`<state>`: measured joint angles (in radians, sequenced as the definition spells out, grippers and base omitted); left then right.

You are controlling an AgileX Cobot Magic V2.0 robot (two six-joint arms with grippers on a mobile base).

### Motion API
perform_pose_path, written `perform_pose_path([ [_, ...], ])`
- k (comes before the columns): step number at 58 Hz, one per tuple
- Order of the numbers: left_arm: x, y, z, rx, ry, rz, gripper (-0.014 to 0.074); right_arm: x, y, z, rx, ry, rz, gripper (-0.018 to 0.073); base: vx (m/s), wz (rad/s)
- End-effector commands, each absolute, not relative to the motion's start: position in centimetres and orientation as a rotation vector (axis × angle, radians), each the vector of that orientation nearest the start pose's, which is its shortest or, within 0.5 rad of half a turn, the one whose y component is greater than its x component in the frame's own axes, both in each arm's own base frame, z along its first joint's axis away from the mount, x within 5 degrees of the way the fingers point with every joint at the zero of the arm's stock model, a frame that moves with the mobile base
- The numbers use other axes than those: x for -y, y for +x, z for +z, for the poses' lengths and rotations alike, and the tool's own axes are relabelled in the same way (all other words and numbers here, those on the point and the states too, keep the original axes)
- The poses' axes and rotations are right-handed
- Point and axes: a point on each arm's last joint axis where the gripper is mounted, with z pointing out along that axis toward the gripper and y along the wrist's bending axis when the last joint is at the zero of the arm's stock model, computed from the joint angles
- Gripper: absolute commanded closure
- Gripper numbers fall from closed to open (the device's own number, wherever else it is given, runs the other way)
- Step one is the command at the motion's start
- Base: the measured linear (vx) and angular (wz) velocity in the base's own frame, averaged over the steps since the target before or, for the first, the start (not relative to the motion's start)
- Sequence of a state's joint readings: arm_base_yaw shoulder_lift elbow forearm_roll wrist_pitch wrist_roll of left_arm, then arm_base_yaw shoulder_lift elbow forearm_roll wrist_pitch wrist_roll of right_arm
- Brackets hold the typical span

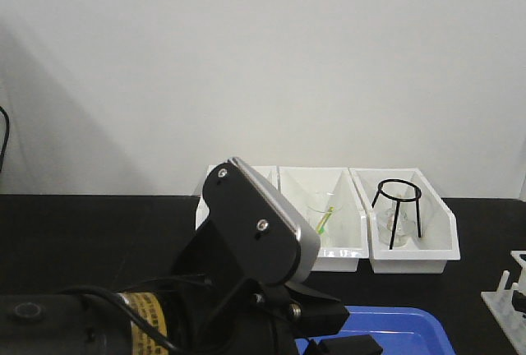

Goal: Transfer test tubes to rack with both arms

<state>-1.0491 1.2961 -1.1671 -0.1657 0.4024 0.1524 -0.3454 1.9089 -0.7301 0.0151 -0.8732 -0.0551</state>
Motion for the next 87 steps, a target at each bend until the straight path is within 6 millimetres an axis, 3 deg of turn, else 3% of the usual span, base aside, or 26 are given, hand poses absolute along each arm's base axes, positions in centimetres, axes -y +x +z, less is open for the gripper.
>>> perform_pose_path([
  [1, 25.5, 13.8, 40.3, -1.677, 0.998, -0.786, 0.0299, 12.4, 33.7, 17.0, -1.639, 0.253, -0.311, 0.0485, 0.0, 0.0],
  [26, 25.5, 13.8, 40.3, -1.684, 0.989, -0.793, 0.0299, 12.4, 33.7, 17.8, -1.578, 0.237, -0.317, 0.0103, 0.0, 0.0],
  [38, 25.5, 13.8, 40.3, -1.693, 0.977, -0.803, 0.0299, 12.1, 33.0, 21.6, -1.463, 0.22, -0.33, 0.0071, 0.0, 0.0],
  [48, 25.5, 13.8, 40.3, -1.693, 0.977, -0.803, 0.0299, 11.2, 31.3, 26.9, -1.316, 0.193, -0.303, 0.0071, 0.0, 0.0],
  [60, 25.5, 13.8, 40.3, -1.706, 0.963, -0.815, 0.0299, 8.2, 27.8, 33.4, -1.226, 0.041, -0.174, 0.0162, 0.0, 0.0],
  [68, 25.5, 13.8, 40.1, -1.725, 0.974, -0.811, 0.0325, 6.0, 24.8, 36.2, -1.288, -0.03, -0.065, 0.0366, 0.0, 0.0],
  [75, 25.4, 13.7, 39.9, -1.746, 0.99, -0.803, 0.0412, 4.7, 22.3, 37.7, -1.342, -0.057, -0.027, 0.0567, 0.0, 0.0],
  [84, 25.4, 13.6, 39.7, -1.767, 1.006, -0.796, 0.0612, 3.2, 19.2, 39.0, -1.386, -0.086, -0.006, 0.0571, 0.0, 0.0],
  [87, 25.4, 13.6, 39.7, -1.768, 1.007, -0.796, 0.0619, 2.8, 18.4, 39.3, -1.39, -0.117, -0.008, 0.0571, 0.0, 0.0],
])
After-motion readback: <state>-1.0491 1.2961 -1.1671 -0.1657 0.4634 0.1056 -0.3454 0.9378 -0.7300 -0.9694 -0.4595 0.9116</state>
